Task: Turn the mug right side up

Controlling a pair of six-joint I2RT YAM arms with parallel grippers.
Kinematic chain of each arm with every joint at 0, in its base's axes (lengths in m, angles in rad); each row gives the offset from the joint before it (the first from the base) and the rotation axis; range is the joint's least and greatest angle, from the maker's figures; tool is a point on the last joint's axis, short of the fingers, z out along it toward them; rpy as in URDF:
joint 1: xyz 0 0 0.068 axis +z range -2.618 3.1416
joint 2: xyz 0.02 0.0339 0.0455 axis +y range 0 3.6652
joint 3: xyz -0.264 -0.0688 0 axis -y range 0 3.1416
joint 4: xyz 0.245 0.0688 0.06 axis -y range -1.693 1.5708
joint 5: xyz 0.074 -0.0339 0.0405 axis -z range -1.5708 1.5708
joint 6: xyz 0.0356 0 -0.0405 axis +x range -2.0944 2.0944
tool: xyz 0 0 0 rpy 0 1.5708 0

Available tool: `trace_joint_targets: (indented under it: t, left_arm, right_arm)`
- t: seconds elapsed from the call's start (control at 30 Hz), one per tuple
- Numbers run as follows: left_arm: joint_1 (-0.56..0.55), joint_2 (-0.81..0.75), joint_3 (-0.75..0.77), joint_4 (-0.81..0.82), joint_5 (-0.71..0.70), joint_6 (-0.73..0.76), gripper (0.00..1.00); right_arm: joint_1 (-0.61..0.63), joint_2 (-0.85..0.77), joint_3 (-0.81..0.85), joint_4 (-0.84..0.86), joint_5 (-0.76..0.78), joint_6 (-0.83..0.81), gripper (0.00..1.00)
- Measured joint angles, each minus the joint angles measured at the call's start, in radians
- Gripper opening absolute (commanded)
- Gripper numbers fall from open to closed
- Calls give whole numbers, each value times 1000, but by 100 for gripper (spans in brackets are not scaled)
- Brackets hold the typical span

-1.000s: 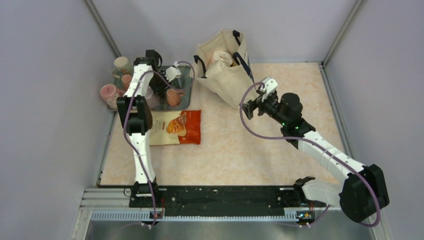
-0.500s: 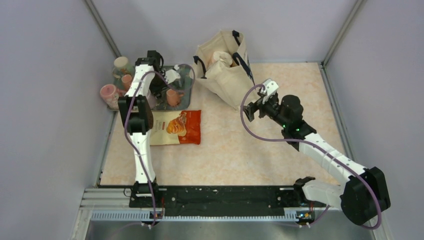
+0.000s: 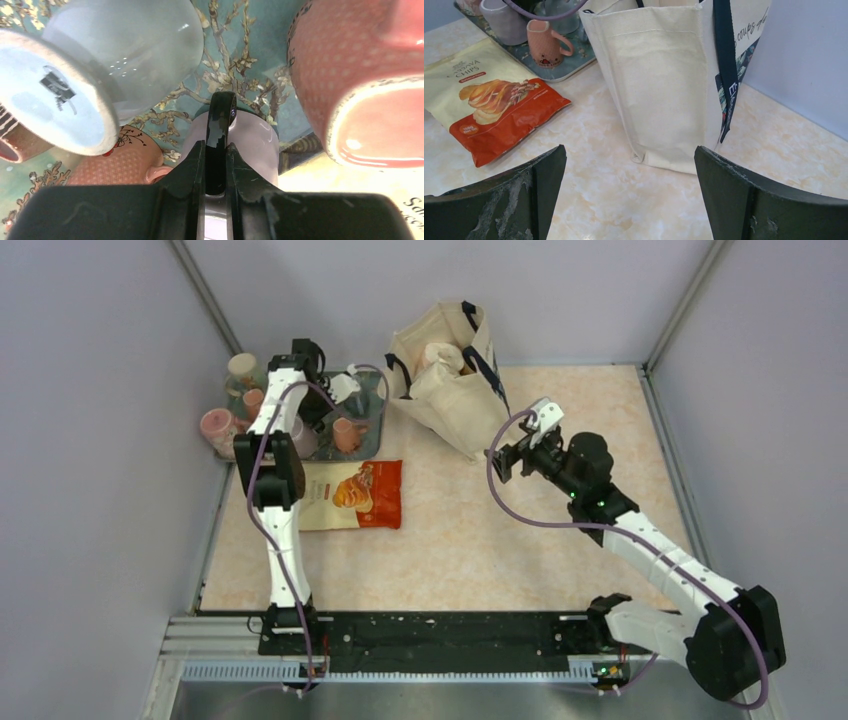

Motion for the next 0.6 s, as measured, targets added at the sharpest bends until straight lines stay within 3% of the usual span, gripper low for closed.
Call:
trace_joint_targets:
  t: [0.4, 0.6]
  left_arm:
    - [91, -183, -200, 153, 179, -220, 0]
    - [135, -269, -346, 315, 208, -393, 0]
  right_arm:
    - [0, -15, 0, 3, -33, 54, 99]
    - [0, -3, 0, 31, -40, 108, 99]
